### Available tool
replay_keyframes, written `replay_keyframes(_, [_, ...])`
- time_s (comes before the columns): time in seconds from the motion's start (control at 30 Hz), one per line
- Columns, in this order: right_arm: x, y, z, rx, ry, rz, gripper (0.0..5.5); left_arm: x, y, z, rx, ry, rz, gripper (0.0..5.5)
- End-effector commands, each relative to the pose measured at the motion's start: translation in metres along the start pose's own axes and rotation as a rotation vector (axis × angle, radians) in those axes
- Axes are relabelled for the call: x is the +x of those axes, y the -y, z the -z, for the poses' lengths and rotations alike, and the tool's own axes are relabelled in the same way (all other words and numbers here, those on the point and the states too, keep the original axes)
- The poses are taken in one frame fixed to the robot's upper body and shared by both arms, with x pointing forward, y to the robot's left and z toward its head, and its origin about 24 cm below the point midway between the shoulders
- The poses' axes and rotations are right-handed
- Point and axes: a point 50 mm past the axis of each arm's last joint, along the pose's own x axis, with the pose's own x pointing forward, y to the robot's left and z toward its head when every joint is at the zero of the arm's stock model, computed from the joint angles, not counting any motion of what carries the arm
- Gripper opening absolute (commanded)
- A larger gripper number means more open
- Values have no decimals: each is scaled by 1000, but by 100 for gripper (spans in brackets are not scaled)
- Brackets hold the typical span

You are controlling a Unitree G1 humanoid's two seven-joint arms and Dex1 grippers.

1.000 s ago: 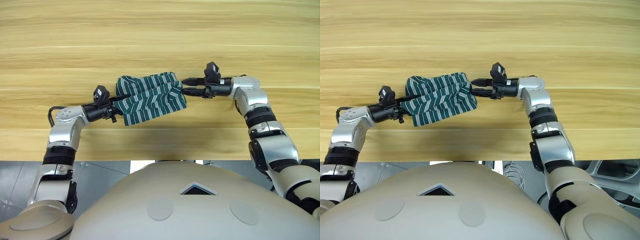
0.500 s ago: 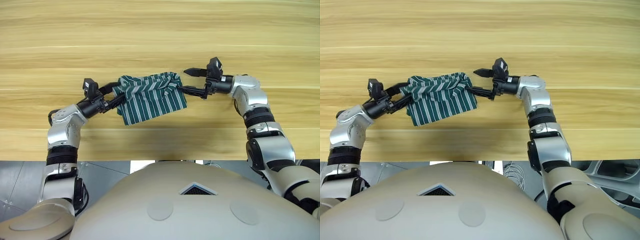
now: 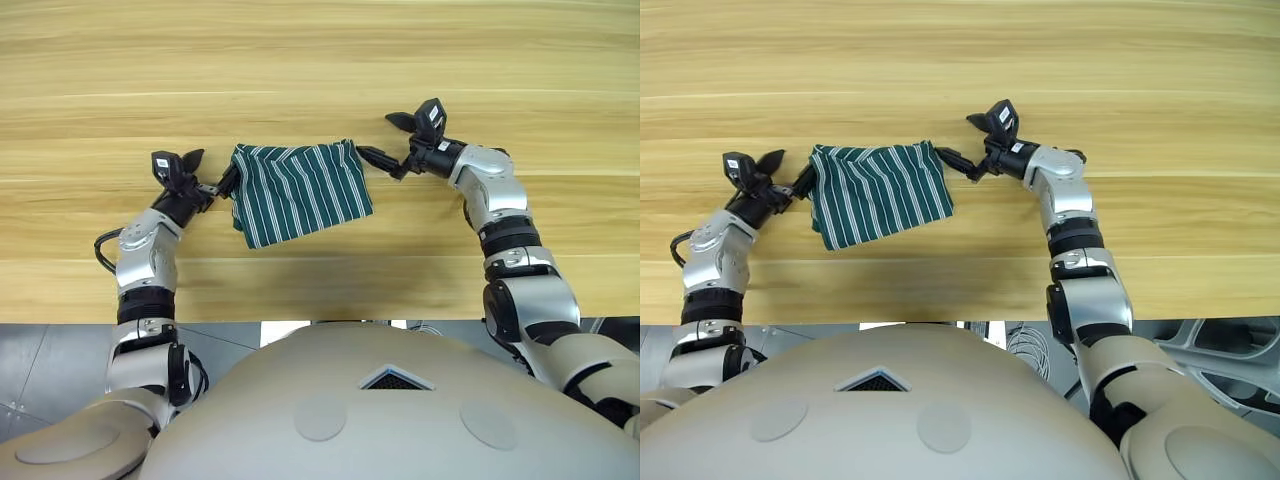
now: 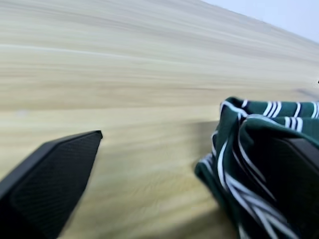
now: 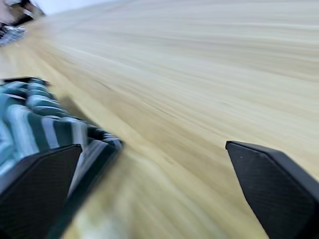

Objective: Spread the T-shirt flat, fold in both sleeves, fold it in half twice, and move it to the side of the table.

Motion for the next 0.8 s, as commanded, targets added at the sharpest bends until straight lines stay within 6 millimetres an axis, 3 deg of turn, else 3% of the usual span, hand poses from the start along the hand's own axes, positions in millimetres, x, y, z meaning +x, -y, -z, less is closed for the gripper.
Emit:
replay_keyframes(0.03, [-11,-1,-22,-85,156,-14,496,-17,-15,-12,243,15,-183,540])
replay_keyframes(0.07, [-14,-2,-26,-90,191,-21,472,-20,-20,-17,290,39,-232,540])
replay_keyframes(0.17, [-30,-5,-39,-114,320,-32,416,-35,-31,-60,368,297,-440,540])
replay_keyframes(0.3, [-47,-37,-53,-175,419,-228,342,-40,-16,-97,334,614,-517,480])
replay_keyframes(0.47, [-34,-69,-48,-269,347,-361,228,-25,22,-106,332,720,-407,371])
replay_keyframes(0.6, [-11,-89,-39,-343,261,-432,157,-17,27,-102,372,696,-390,363])
replay_keyframes(0.8, [18,-98,-29,-464,119,-456,39,-13,31,-100,374,698,-374,363])
